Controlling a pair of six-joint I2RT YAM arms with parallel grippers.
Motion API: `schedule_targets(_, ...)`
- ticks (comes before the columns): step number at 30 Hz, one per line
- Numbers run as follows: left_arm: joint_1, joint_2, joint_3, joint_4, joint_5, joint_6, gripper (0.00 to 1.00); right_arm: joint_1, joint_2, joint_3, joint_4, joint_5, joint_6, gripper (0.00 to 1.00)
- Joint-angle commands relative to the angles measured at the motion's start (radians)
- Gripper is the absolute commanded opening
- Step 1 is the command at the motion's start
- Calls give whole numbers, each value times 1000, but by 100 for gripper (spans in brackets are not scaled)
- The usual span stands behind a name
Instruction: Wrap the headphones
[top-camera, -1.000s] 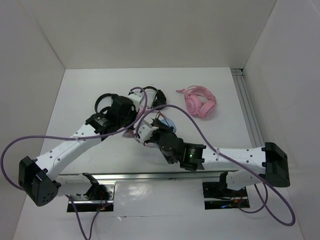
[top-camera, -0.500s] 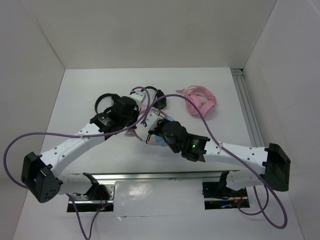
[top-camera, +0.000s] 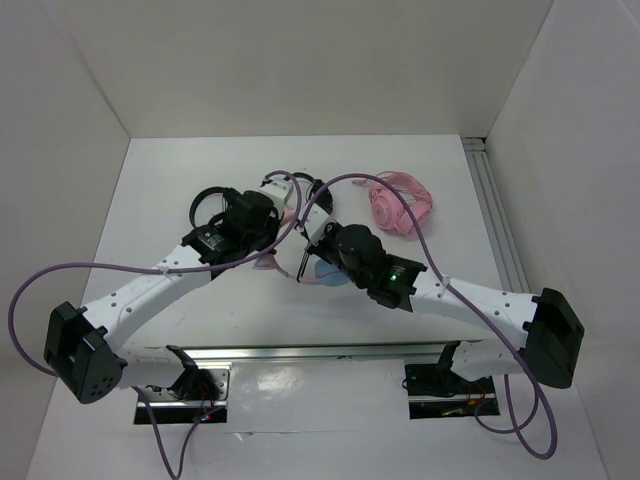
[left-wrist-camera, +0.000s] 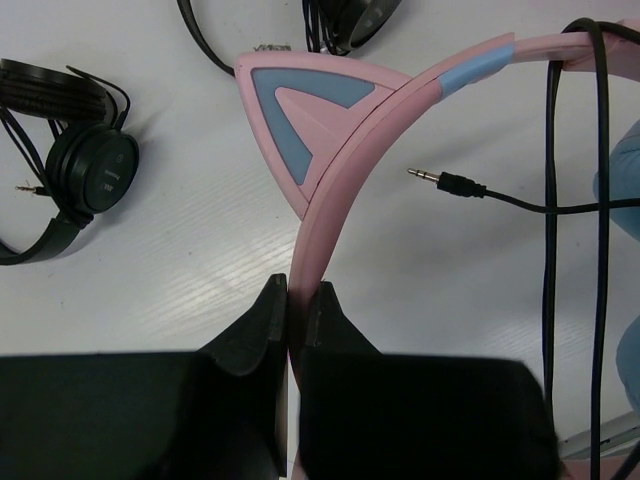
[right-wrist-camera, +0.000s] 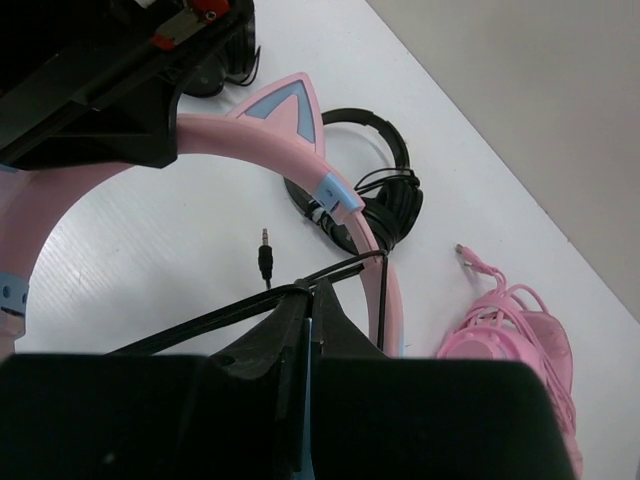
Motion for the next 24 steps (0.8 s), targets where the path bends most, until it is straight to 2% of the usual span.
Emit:
schedule_targets(1, -24, -7, -55, -252, 128, 119, 0, -93, -89, 52, 330, 179, -40, 1)
schedule_targets(4, -24, 2, -64, -252, 128, 119, 0, -130, -100, 42, 330, 87, -72, 2)
schedule_targets(10, -15, 2, -64, -243, 89, 95, 0, -130, -91, 88, 265, 60, -97, 9)
schedule_targets(13, -1, 11, -55, -243, 76, 66, 0, -130, -81, 79, 331, 88, -51, 16)
schedule_targets(21, 32, 1, -36, -243, 65, 32, 0, -139, -86, -2, 477, 16, -14, 17)
schedule_targets(22, 32, 0, -36, -243, 75, 32, 0, -139, -77, -2, 462, 16, -14, 16)
schedule_targets(23, 32, -10, -36, -243, 88, 32, 0, -139, -66, 31, 421, 16, -25, 3)
schedule_targets(24, 32, -25, -36, -234, 89, 41, 0, -139, -46, 31, 402, 16, -25, 0)
